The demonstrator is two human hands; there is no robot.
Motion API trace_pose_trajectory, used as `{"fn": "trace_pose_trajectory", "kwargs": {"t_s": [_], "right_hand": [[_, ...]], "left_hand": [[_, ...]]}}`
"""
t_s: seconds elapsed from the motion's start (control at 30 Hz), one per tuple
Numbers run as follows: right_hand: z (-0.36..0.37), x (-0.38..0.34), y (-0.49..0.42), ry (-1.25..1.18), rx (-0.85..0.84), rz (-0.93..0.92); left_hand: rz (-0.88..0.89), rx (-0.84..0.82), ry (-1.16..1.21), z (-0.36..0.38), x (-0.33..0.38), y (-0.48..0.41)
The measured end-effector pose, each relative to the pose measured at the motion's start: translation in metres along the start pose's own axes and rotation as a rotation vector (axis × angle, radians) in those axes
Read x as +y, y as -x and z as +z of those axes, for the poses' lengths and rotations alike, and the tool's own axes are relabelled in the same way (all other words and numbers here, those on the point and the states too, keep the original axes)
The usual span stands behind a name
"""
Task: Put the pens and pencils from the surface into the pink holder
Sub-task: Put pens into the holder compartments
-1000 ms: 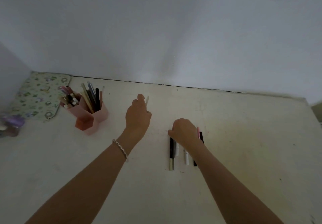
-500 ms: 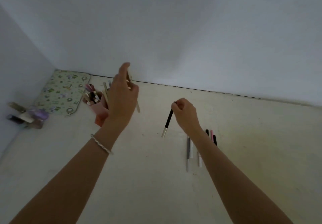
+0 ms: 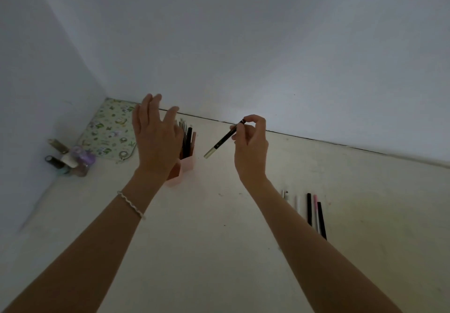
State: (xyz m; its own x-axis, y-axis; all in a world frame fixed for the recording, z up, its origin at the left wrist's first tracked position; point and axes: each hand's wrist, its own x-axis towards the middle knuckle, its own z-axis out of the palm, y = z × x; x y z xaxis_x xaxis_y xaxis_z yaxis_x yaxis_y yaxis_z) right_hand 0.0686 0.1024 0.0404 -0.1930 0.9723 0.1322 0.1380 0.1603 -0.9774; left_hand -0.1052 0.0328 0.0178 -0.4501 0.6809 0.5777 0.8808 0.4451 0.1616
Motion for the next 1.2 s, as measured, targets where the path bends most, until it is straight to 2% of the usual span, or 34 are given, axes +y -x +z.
{"fn": "trace_pose_trajectory", "kwargs": {"t_s": [0.13, 0.27, 0.37, 0.43, 0.5, 0.6, 0.7, 0.77, 0.87, 1.03, 1.2], "right_hand": [[0.034, -0.003, 0.007, 0.060, -0.057, -0.092], [0.054, 0.015, 0.016, 0.277, -0.214, -0.161], [0.055, 0.029, 0.021, 0.452, -0.323, -0.299], [0.044, 0.029, 0.021, 0.461, -0.298, -0.348], [0.025, 0.023, 0.017, 0.420, -0.181, -0.301], [-0.011, 0.018, 0.006, 0.361, -0.032, -0.219], [-0.052, 0.020, -0.002, 0.348, 0.034, -0.138], [-0.080, 0.022, -0.004, 0.348, 0.071, -0.080], [-0.125, 0.027, -0.002, 0.375, 0.147, -0.041], [-0.178, 0.042, 0.006, 0.367, 0.240, 0.054], [-0.196, 0.053, 0.015, 0.356, 0.251, 0.089]], "left_hand": [[-0.029, 0.040, 0.052, -0.021, -0.008, -0.009], [-0.043, 0.040, 0.124, -0.030, -0.009, -0.008], [-0.048, 0.020, 0.174, -0.031, -0.003, -0.003], [-0.040, 0.028, 0.199, -0.031, 0.007, 0.002], [-0.033, 0.007, 0.251, -0.031, 0.028, 0.011], [-0.032, -0.164, 0.392, -0.025, 0.082, 0.031], [-0.053, -0.511, 0.502, -0.004, 0.147, 0.061], [-0.102, -0.719, 0.523, 0.013, 0.180, 0.083], [-0.108, -0.908, 0.473, 0.029, 0.215, 0.108], [-0.062, -0.994, 0.373, 0.041, 0.243, 0.133], [-0.014, -0.985, 0.313, 0.050, 0.249, 0.145]]}}
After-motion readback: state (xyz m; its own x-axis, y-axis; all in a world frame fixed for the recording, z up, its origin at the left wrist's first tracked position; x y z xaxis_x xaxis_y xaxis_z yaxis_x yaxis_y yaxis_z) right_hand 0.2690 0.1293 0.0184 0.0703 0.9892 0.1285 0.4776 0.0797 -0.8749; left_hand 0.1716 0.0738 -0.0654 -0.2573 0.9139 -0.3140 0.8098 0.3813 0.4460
